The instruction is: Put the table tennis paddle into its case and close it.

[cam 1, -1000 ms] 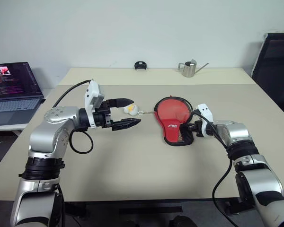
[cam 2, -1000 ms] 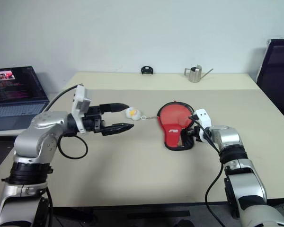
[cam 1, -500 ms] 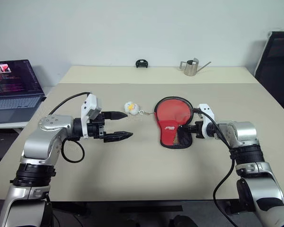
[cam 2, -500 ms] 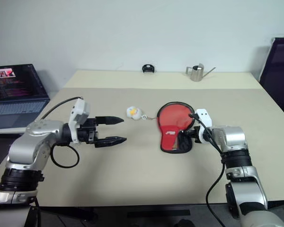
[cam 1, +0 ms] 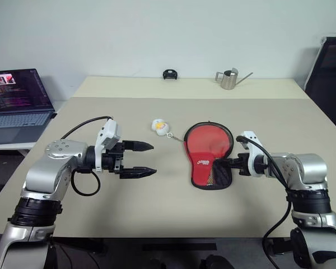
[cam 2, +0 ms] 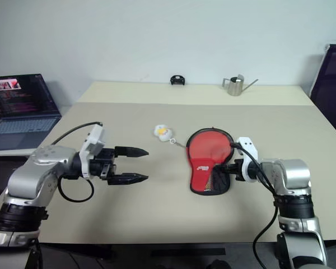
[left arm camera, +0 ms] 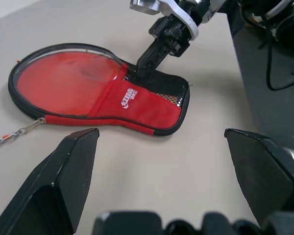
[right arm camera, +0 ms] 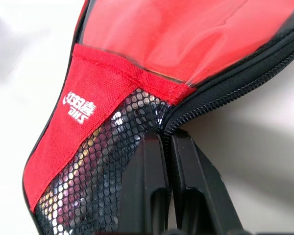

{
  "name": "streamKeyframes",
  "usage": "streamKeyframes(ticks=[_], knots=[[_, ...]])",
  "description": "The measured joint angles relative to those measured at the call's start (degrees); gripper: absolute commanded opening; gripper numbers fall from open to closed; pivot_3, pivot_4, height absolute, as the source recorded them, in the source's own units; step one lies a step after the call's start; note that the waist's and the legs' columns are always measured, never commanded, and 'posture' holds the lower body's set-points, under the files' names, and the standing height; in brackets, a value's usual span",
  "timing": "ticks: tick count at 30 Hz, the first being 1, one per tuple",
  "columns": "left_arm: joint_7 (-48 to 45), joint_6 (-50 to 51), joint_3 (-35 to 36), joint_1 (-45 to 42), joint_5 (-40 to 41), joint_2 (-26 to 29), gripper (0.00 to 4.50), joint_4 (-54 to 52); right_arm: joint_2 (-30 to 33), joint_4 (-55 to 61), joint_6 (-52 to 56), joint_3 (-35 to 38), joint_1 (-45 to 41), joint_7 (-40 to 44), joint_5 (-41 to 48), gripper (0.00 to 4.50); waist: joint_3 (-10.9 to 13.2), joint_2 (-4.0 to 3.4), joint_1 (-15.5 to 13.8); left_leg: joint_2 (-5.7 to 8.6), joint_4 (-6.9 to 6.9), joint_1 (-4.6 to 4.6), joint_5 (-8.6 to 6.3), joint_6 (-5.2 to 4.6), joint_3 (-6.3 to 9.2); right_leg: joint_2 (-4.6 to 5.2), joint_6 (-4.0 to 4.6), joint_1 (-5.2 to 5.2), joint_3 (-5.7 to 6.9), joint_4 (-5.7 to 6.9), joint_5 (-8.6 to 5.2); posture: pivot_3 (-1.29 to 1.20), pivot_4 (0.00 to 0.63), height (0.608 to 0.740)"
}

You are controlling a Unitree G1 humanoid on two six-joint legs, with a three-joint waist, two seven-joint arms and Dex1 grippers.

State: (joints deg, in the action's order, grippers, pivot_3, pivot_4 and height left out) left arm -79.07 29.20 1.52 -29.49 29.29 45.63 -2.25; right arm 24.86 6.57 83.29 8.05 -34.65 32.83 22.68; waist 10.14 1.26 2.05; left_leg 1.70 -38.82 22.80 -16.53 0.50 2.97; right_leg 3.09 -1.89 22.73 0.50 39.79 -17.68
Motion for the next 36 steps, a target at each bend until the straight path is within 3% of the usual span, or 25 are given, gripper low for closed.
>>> streamKeyframes(ticks=[6, 13, 25, 36], knots=[[-2.02, 0.54, -1.32, 1.11, 1.09, 0.54, 4.50, -3.60, -0.35, 9.90, 7.70, 2.36, 5.18, -0.92, 4.16, 0.01, 0.00, 0.00, -0.20, 0.00, 0.00, -0.01, -0.01, -0.01, 0.01, 0.00, 0.00, -0.01, 0.01, 0.00, 0.00, 0.00, 0.150, 0.740], [-3.49, 1.61, -3.03, 1.38, 2.29, 1.07, 4.50, -5.93, 1.57, 15.73, 8.68, 3.67, 11.32, -2.60, 10.13, 0.01, 0.00, 0.00, -0.26, 0.01, -0.01, -0.02, -0.01, -0.02, 0.02, -0.01, 0.00, -0.04, 0.03, -0.01, 0.00, 0.00, 0.150, 0.740], [-4.02, 1.77, -4.62, 1.30, 2.43, 0.80, 4.50, -6.53, 7.59, 19.01, 8.58, 5.35, 17.52, -6.95, 21.43, 0.01, 0.00, 0.00, -0.31, 0.01, -0.01, -0.03, -0.01, -0.03, 0.04, -0.01, 0.00, -0.10, 0.05, -0.06, 0.00, 0.00, 0.150, 0.740], [-4.01, 1.76, -4.73, 1.23, 2.39, 0.66, 4.50, -6.50, 9.94, 18.87, 8.61, 5.95, 18.38, -9.54, 25.03, 0.01, 0.00, 0.01, -0.38, 0.01, -0.02, -0.03, -0.01, -0.04, 0.06, -0.01, 0.00, -0.16, 0.08, -0.12, 0.00, 0.00, 0.150, 0.740]])
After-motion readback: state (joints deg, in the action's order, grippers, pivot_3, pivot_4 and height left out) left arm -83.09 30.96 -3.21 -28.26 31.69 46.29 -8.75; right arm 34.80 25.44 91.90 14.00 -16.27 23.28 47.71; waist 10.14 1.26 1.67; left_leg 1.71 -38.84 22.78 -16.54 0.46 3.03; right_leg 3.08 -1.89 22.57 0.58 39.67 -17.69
